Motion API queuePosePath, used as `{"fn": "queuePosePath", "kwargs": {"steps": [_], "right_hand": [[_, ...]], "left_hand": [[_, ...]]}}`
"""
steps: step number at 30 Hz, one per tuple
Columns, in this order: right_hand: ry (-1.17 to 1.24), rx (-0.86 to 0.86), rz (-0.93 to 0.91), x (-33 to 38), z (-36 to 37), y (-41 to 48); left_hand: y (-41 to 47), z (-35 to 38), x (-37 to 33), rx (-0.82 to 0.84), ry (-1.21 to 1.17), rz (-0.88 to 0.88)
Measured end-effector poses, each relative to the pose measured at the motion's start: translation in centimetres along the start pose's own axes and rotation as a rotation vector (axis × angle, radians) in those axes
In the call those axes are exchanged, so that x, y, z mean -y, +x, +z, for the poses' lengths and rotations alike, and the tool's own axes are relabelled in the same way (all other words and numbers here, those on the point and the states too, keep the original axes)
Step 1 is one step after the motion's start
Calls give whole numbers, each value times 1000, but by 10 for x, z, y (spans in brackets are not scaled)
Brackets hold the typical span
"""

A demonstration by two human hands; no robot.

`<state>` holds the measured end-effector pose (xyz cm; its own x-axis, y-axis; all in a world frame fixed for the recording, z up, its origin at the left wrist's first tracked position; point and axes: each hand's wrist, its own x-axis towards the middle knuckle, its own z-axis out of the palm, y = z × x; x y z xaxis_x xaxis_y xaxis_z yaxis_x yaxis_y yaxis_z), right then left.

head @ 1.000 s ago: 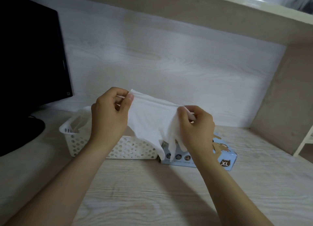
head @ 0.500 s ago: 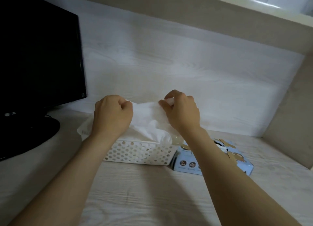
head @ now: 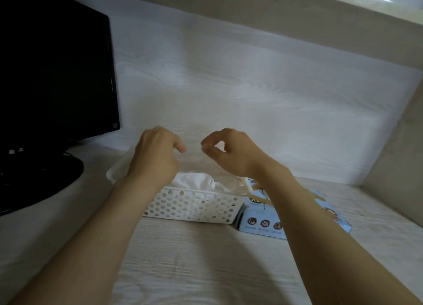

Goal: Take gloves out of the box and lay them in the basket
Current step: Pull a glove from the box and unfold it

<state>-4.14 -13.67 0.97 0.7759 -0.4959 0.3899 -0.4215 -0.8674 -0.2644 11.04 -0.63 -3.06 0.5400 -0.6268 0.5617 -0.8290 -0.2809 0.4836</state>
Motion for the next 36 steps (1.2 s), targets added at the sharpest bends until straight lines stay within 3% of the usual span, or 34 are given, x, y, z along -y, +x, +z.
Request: {"fn": "queuePosePath", "kwargs": {"steps": [2, 5, 8, 11, 14, 19, 25, 29, 32, 36], "right_hand": [[24, 196, 88, 8, 1, -2], [-126, 422, 193, 9, 11, -1], [-145, 471, 218, 1, 19, -3], [-128, 439, 220, -6, 26, -4], [-89, 380, 237, -7, 29, -5], [82, 74, 169, -1, 20, -22], [184, -417, 120, -27, 16, -58], [127, -386, 290, -59, 7, -88], [-103, -290, 327, -76, 8, -108], [-56, -287, 345, -91, 9, -120]], "left_hand": [[-3, 1, -1, 121, -94, -38], [-5, 5, 3, 302, -72, -103], [-2, 6, 7, 316, -62, -135], [1, 12, 12, 304, -45, -136], [-1, 13, 11, 177, -18, -76], [-13, 6, -11, -103, 48, 94], [-40, 29, -40, -184, -69, 493], [-51, 51, -50, -140, -67, 734], [-60, 61, -59, -85, -35, 773], [-66, 69, -67, -2, 40, 792]]}}
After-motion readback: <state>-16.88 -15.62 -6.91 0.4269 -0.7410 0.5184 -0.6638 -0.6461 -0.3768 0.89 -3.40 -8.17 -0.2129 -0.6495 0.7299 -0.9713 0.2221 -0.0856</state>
